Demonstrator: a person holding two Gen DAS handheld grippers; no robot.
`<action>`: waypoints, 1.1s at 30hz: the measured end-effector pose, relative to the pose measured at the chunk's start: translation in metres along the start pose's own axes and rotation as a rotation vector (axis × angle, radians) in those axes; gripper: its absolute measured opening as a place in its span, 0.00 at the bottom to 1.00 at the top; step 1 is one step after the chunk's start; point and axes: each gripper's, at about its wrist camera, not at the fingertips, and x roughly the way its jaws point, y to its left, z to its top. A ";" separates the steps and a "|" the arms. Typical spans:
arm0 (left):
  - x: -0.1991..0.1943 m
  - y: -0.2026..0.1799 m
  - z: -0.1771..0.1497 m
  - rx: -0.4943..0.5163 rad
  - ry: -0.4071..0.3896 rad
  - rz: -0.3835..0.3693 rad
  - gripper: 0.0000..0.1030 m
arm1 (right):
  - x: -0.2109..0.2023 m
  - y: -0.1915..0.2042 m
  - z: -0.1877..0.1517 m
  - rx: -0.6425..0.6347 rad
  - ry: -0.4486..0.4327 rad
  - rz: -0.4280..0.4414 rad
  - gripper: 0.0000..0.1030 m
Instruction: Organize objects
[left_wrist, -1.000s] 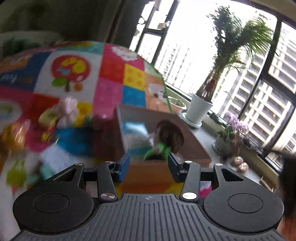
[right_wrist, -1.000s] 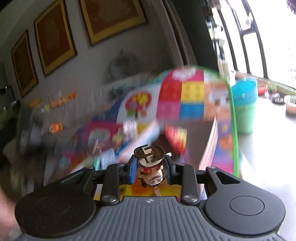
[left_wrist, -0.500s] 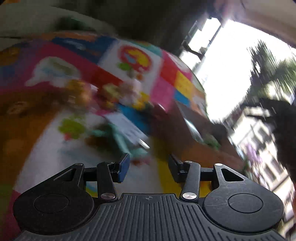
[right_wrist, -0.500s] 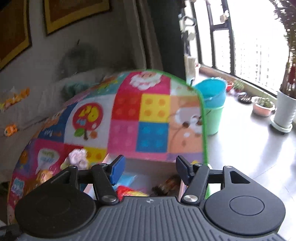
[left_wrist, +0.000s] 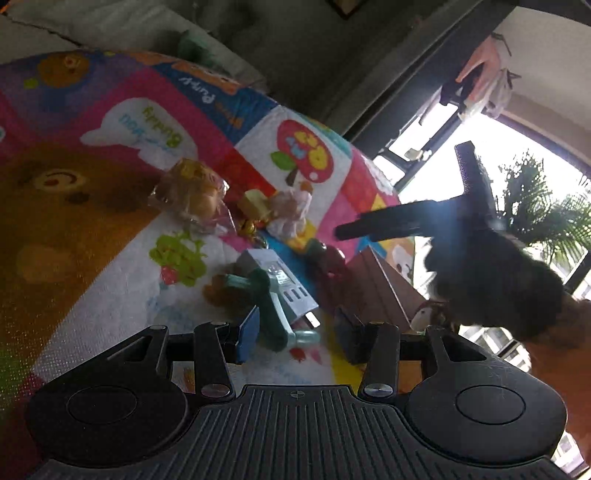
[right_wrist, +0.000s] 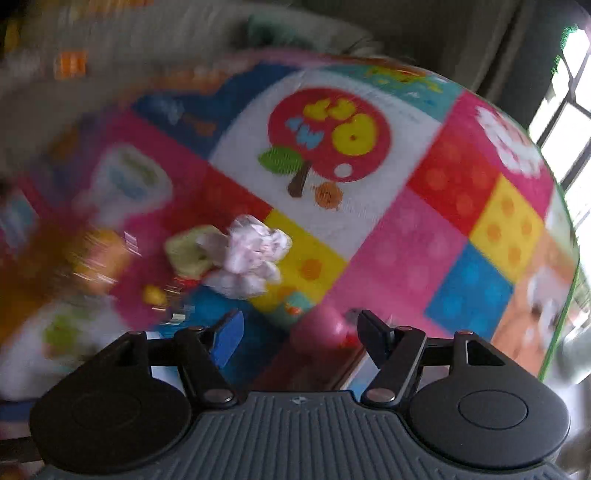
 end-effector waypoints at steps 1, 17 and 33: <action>-0.001 0.001 0.000 -0.008 0.000 -0.006 0.48 | 0.012 0.006 0.002 -0.039 0.025 -0.025 0.67; -0.016 0.024 0.006 -0.162 -0.107 0.085 0.48 | -0.001 0.082 -0.019 -0.245 0.065 0.025 0.42; -0.009 0.013 0.001 -0.098 -0.047 0.085 0.47 | -0.034 0.066 0.037 0.116 0.026 0.184 0.79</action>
